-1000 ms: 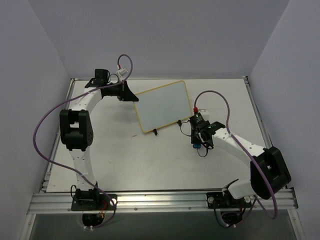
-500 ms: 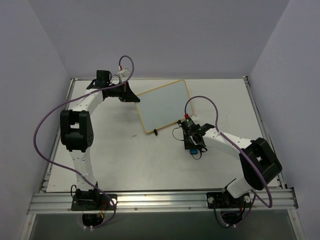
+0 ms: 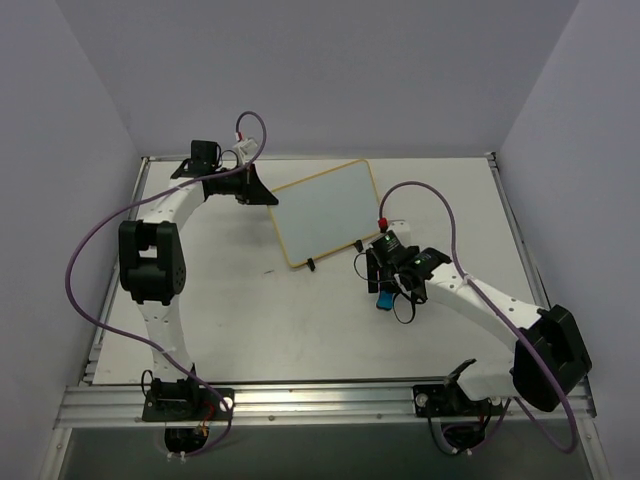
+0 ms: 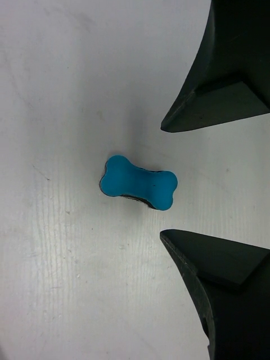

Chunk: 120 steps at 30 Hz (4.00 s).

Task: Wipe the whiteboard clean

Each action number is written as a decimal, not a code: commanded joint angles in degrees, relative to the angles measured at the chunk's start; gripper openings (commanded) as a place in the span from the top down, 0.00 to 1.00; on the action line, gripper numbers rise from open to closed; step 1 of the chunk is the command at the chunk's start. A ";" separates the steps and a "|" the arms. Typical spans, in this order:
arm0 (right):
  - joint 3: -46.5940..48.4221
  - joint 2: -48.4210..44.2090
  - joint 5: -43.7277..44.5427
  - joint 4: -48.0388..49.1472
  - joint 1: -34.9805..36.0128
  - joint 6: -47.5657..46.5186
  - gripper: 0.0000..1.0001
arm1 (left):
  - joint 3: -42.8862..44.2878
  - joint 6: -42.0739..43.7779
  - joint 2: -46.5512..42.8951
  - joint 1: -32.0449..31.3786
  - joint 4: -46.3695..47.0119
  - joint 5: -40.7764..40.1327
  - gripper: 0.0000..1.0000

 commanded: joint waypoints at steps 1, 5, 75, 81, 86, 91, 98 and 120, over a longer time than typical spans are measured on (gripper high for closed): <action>1.77 -3.90 3.21 -3.56 0.27 -0.22 0.34 | -1.77 7.71 -1.46 0.86 0.80 -15.70 0.98; 0.89 -4.27 3.73 -2.50 0.27 -0.48 0.32 | -2.66 6.13 -1.55 0.77 2.47 -16.24 0.97; 0.01 -4.09 3.82 -1.54 2.20 -1.36 0.32 | -10.92 8.24 -13.06 -1.34 8.80 -28.55 0.29; 0.10 -3.82 3.82 -1.54 2.38 -1.36 0.32 | -11.27 7.27 -15.25 -1.34 9.68 -28.28 0.20; 0.10 -3.91 3.82 -1.62 2.47 -1.36 0.32 | -10.92 7.00 -17.37 -1.42 9.50 -28.19 0.06; 0.45 -4.53 4.61 -1.89 2.47 -1.19 0.32 | -9.95 6.30 -20.79 -1.51 8.71 -29.33 0.06; 0.54 -13.73 8.65 1.10 2.56 -2.41 0.25 | -3.11 -3.77 -30.63 -4.14 0.04 -54.58 0.06; 14.34 -34.49 34.22 -9.36 3.26 -5.93 0.00 | -41.66 -16.81 -91.19 -6.35 -13.27 -84.44 0.06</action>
